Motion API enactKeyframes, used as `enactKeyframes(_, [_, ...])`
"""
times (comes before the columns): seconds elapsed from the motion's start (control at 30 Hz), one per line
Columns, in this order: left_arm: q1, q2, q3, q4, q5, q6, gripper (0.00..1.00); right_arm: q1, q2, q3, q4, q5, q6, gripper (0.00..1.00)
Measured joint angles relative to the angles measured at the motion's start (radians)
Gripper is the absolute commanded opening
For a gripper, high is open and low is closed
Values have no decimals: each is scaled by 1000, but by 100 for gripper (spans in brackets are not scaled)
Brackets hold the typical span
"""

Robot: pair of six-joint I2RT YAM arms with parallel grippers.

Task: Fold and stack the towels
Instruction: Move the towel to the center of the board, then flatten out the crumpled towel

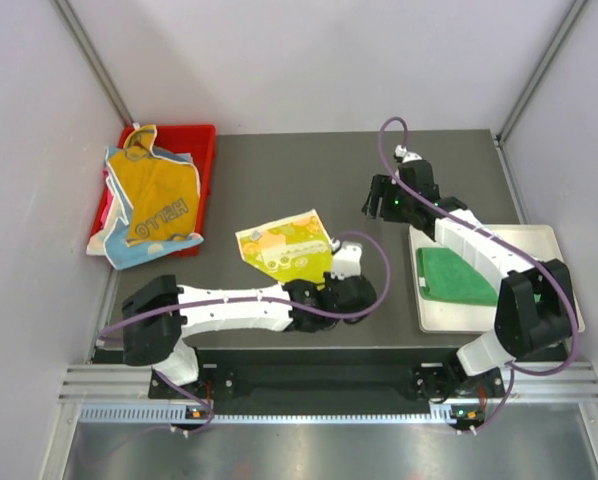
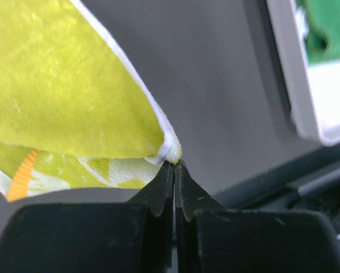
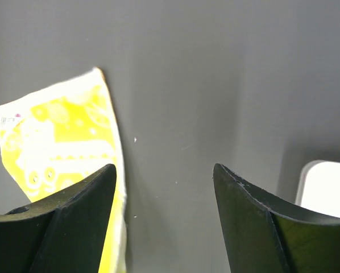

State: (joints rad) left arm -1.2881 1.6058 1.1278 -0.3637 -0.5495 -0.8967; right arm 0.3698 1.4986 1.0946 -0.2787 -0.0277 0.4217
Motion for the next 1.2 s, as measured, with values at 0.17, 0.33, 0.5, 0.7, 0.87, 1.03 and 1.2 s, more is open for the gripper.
enactKeyframes(0.17, [-73, -31, -97, -17, 72, -90, 1, 34, 71, 31, -6, -16, -31, 69])
enactKeyframes(0.33, [-80, -88, -148, -63, 92, -145, 43, 96, 251, 154, -20, -12, -55, 69])
enactKeyframes(0.5, [-19, -163, -137, -151, -1, -174, 51, 137, 434, 307, -56, -3, -76, 68])
enactKeyframes(0.7, [315, -224, -123, -163, -37, -115, 52, 164, 528, 400, -103, 39, -89, 65])
enactKeyframes(0.87, [569, -219, -130, -133, -10, -41, 52, 192, 576, 467, -126, 70, -92, 63])
enactKeyframes(1.03, [743, -130, -130, -84, 50, 19, 51, 220, 621, 531, -143, 98, -100, 57])
enactKeyframes(1.2, [838, 13, -109, -62, 101, 68, 50, 236, 672, 563, -167, 120, -107, 51])
